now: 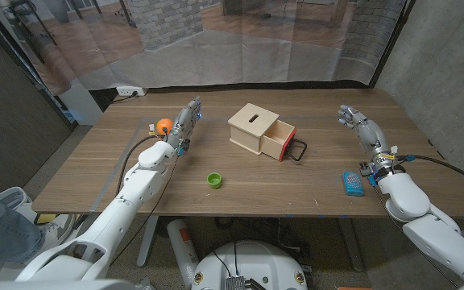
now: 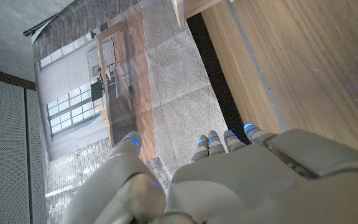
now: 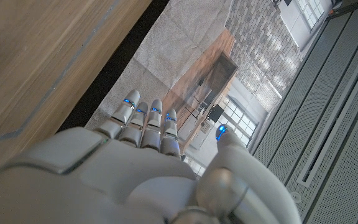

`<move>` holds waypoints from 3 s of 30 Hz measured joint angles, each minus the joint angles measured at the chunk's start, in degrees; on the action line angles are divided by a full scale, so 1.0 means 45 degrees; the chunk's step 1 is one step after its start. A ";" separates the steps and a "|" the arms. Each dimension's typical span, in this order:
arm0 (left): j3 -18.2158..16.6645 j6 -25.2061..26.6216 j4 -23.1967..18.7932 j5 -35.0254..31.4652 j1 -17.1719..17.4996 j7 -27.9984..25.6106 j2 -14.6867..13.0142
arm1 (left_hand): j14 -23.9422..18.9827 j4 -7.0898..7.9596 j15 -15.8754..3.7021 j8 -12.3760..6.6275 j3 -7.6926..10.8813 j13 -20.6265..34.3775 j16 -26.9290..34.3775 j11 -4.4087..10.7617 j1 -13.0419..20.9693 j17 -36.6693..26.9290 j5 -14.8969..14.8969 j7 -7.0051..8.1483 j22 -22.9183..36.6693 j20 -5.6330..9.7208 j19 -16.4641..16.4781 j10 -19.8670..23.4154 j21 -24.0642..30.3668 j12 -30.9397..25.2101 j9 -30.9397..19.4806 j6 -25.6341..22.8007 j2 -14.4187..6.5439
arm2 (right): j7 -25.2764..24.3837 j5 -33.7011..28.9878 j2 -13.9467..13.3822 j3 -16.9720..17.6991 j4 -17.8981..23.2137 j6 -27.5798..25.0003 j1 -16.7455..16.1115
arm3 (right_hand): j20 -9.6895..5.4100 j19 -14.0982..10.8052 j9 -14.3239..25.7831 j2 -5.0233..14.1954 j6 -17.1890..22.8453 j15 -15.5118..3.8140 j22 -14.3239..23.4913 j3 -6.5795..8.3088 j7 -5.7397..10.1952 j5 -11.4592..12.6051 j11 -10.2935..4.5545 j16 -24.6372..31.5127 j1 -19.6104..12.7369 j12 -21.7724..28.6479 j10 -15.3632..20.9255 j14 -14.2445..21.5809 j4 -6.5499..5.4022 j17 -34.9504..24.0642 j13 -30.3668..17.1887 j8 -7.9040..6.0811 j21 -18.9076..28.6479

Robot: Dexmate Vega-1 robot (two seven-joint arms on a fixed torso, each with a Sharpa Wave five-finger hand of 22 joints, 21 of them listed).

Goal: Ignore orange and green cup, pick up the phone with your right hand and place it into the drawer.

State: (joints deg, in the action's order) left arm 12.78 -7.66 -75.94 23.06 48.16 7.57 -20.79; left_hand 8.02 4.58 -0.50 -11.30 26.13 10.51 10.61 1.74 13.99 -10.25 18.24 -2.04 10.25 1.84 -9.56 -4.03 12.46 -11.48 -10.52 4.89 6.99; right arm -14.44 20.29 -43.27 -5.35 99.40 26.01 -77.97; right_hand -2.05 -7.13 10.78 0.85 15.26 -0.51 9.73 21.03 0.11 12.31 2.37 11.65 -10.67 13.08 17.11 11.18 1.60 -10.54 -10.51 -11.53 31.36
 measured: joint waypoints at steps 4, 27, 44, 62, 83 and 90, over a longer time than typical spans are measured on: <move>0.0023 -0.0013 0.0031 -0.0020 -0.0039 0.0011 0.0028 | 0.0000 0.0000 0.0000 0.0000 0.0000 0.0000 0.0000 0.0000 0.0000 0.0000 0.0000 0.0049 0.0000 0.0000 0.0000 0.0000 0.0000 0.0000 0.0000 -0.0048 0.0000 | -0.0080 -0.0108 -0.0001 0.0066 0.0041 -0.0033 -0.0129 | 0.0000 0.0001 0.0000 0.0000 0.0000 0.0000 0.0000 0.0054 0.0000 0.0000 0.0000 0.0001 0.0000 0.0000 0.0000 0.0000 0.0053 0.0000 0.0001 0.0000 -0.0048; 0.0197 0.0136 -0.0399 -0.0190 -0.0002 -0.0185 0.0051 | 0.0000 -0.0039 0.0000 0.0000 -0.0037 0.0000 0.0000 0.0000 0.0000 0.0000 0.0049 0.0069 0.0000 0.0000 0.0000 0.0000 0.0000 0.0000 0.0000 -0.0067 0.0000 | -0.0476 -0.0860 -0.0037 0.0791 0.0371 0.0180 -0.1282 | -0.0022 -0.0159 0.0000 -0.0021 0.0256 -0.0139 -0.0001 0.0051 0.0062 0.0001 -0.0042 0.0003 -0.0154 0.0000 0.0141 0.0139 0.0157 0.0002 0.0001 -0.0077 -0.0195; 0.0188 0.0216 -0.0754 -0.0173 0.0294 -0.0305 -0.0096 | 0.0000 -0.0003 0.0000 0.0000 -0.0069 -0.0001 0.0000 0.0000 0.0067 0.0000 0.0049 0.0069 0.0000 0.0000 0.0000 0.0000 0.0000 0.0000 0.0000 -0.0066 -0.0068 | -0.0815 -0.1628 0.0020 0.1432 0.0974 -0.0058 -0.2233 | -0.0023 -0.0157 0.0000 0.0030 0.0342 -0.0137 -0.0001 0.0052 0.0113 0.0001 -0.0067 0.0004 -0.0204 0.0099 0.0250 0.0137 0.0264 0.0003 0.0001 -0.0074 -0.0293; 0.0054 0.0257 -0.0956 -0.0101 0.0450 -0.0358 -0.0273 | 0.0000 -0.0036 0.0000 0.0000 -0.0102 0.0000 0.0000 0.0000 0.0067 0.0000 0.0049 0.0020 0.0000 0.0000 0.0000 0.0000 0.0001 0.0000 0.0000 -0.0114 -0.0067 | -0.1028 -0.2314 0.0355 0.1784 0.1295 -0.0238 -0.2765 | -0.0022 -0.0295 0.0066 0.0018 0.0457 -0.0204 -0.0001 0.0055 0.0228 0.0001 -0.0203 0.0005 -0.0353 0.0099 0.0388 0.0342 0.0372 0.0033 0.0001 -0.0073 -0.0391; -0.0072 0.0272 -0.1016 -0.0037 0.0621 -0.0419 -0.0335 | 0.0000 0.0018 0.0000 0.0000 -0.0155 0.0000 0.0000 0.0001 0.0067 0.0000 0.0049 0.0069 0.0000 0.0000 0.0000 0.0139 -0.0088 0.0000 0.0000 -0.0203 -0.0067 | -0.1528 -0.3546 0.0518 0.1977 0.1664 -0.0760 -0.3284 | -0.0003 -0.0455 0.0064 -0.0236 0.0569 -0.0341 -0.0001 0.0052 0.0341 0.0001 -0.0320 0.0012 -0.0605 0.0099 0.0507 0.0572 0.0651 0.0031 0.0001 -0.0072 -0.0615; -0.0073 0.0273 -0.1052 -0.0036 0.0644 -0.0447 -0.0330 | 0.0000 0.0018 0.0000 0.0000 -0.0155 0.0000 0.0000 0.0001 0.0067 0.0000 0.0048 0.0069 0.0000 0.0000 0.0000 0.0139 -0.0087 0.0000 0.0000 -0.0202 -0.0067 | -0.1790 -0.4065 0.0581 0.2086 0.1758 -0.0846 -0.3500 | -0.0071 -0.0524 0.0064 -0.0247 0.0651 -0.0386 -0.0002 0.0053 0.0422 0.0001 -0.0430 0.0013 -0.0715 0.0099 0.0618 0.0618 0.0757 0.0031 0.0000 -0.0072 -0.0664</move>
State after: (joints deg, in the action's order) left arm 12.45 -6.44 -80.67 22.90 51.06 5.56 -22.27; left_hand 8.02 4.67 -0.50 -11.30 25.43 10.51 10.61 1.74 14.29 -10.25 18.46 -1.73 10.25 1.84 -9.56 -3.40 12.07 -11.48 -10.52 3.98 6.69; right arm -22.49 2.00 -40.65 4.04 107.31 22.20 -93.72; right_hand -2.37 -9.49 11.07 -0.26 18.19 -2.25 9.72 21.27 2.01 12.31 0.43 11.71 -13.89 13.52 19.88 13.96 5.00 -10.40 -10.51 -11.86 28.37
